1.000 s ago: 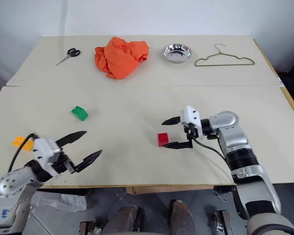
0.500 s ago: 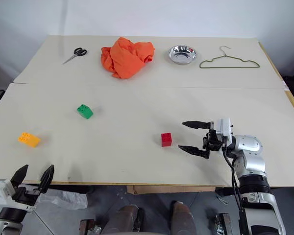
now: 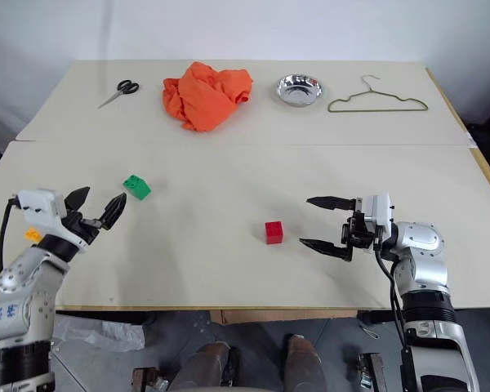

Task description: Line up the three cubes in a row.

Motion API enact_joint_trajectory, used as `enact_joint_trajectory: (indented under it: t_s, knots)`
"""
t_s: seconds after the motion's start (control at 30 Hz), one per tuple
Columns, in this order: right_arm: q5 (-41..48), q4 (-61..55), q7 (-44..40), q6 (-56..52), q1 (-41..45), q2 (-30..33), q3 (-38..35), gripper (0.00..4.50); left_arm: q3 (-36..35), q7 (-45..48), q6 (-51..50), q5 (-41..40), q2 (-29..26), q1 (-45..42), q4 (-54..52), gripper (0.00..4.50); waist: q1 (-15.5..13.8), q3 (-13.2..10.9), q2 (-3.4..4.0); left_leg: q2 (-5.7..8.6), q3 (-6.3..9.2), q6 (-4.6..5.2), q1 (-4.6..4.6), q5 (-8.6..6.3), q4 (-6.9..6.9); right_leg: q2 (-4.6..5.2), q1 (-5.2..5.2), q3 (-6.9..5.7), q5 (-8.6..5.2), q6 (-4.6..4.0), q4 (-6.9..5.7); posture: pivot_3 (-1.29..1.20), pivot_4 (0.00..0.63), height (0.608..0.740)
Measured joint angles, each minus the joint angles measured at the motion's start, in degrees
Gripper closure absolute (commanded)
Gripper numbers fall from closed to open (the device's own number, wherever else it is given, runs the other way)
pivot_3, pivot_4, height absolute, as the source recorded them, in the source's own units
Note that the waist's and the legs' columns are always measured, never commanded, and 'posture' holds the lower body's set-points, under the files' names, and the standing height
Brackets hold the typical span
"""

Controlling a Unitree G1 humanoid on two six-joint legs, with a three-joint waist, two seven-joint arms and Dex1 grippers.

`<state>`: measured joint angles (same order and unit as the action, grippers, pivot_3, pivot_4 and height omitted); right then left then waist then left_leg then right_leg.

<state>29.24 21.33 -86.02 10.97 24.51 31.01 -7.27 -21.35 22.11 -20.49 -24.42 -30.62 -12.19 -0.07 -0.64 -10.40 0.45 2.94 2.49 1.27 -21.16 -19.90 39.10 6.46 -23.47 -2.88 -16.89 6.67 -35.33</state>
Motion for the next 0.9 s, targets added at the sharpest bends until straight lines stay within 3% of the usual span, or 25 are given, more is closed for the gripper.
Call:
enact_joint_trajectory:
  t_s: [0.2,0.3,0.57,0.7,0.9]
  knots:
    - [0.3,-5.9,2.8,-1.6,-3.6,-0.2,0.0,0.01,6.7,8.3,-0.2,3.8,-4.2,-11.2,17.7,0.0,0.3,0.0,0.0,0.05,-0.02,-0.02,-0.01,0.02,0.01,0.0,-0.03,-0.11,0.0,0.0,-0.08,0.0,0.15,0.74]
    - [0.5,-9.0,4.2,-2.3,-5.9,-0.4,0.1,0.0,8.4,11.4,2.7,5.1,-3.9,-14.5,24.4,0.61,0.4,0.0,0.0,0.07,-0.03,-0.01,-0.02,0.02,0.02,0.01,-0.04,-0.13,0.0,0.0,-0.09,0.0,0.15,0.74]
    - [0.7,-13.1,6.3,-2.4,-10.8,-0.2,0.0,0.0,10.0,14.9,10.0,7.0,-2.0,-17.8,30.6,3.02,0.5,0.0,-0.01,0.07,-0.05,-0.01,-0.01,0.04,0.05,0.02,-0.04,-0.13,0.0,0.01,-0.13,0.0,0.15,0.74]
    - [0.8,-15.3,6.8,-2.4,-15.2,0.4,-0.2,0.0,10.1,21.0,13.1,6.3,-2.1,-17.6,30.5,3.02,0.5,0.0,-0.01,0.07,-0.05,-0.01,-0.04,0.03,0.04,0.03,-0.05,-0.13,0.0,0.01,-0.12,0.0,0.15,0.74]
    - [1.4,-18.4,8.5,-2.0,-20.9,1.9,-3.1,0.0,16.9,40.5,15.4,4.2,-4.8,-15.1,17.1,3.02,0.1,0.0,-0.01,0.09,-0.03,0.04,0.02,0.06,0.07,0.1,0.05,0.01,0.01,0.01,-0.1,0.0,0.15,0.74]
